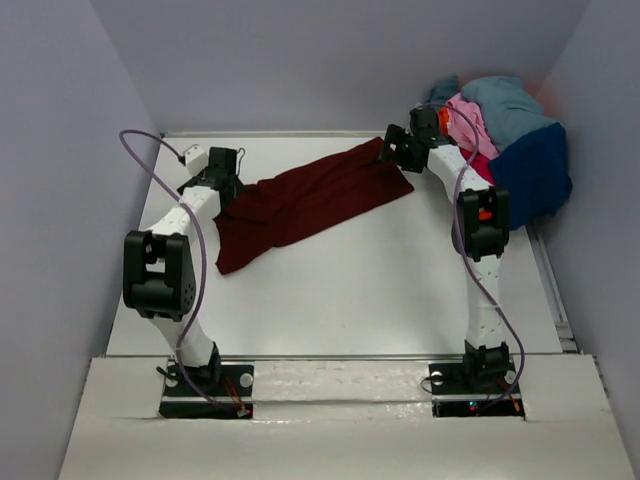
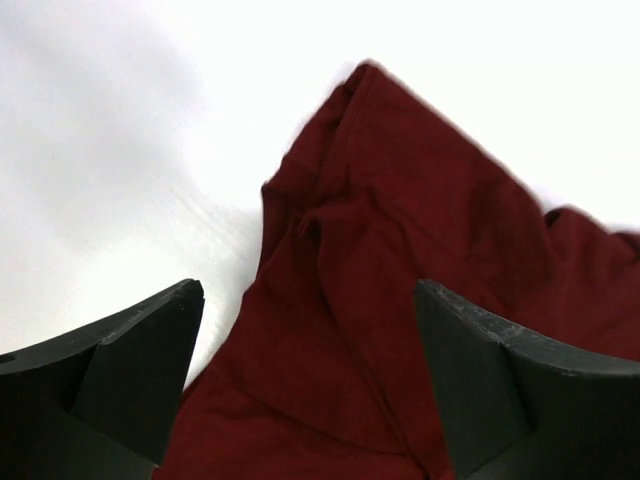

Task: Fold and stack the t-shirts
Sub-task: Fold the other side of the tshirt into a rectangle

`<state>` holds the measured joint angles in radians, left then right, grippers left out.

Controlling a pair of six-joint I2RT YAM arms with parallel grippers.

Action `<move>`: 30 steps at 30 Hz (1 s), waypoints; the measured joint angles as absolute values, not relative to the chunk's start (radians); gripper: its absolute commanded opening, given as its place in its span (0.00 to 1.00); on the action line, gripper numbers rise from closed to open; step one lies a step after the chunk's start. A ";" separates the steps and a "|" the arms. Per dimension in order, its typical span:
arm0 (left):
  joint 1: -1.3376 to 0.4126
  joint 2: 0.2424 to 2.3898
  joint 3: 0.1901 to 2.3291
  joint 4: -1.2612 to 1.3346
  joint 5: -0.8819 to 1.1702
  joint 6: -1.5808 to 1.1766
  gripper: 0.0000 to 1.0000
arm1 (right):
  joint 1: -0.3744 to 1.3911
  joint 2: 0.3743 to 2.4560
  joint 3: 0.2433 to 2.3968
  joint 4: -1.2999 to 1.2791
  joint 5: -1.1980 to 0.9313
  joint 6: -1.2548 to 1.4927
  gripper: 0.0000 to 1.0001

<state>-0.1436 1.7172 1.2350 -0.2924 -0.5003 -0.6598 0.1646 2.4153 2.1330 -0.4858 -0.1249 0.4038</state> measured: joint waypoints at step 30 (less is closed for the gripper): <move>-0.364 1.501 1.105 -0.358 -0.204 -1.024 0.88 | 0.185 2.201 1.863 -0.380 -0.252 0.396 0.88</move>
<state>-0.3641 1.5013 1.1049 -0.3584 -0.2043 -1.0241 0.1848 2.2005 1.8629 -0.3798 -0.2520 0.3958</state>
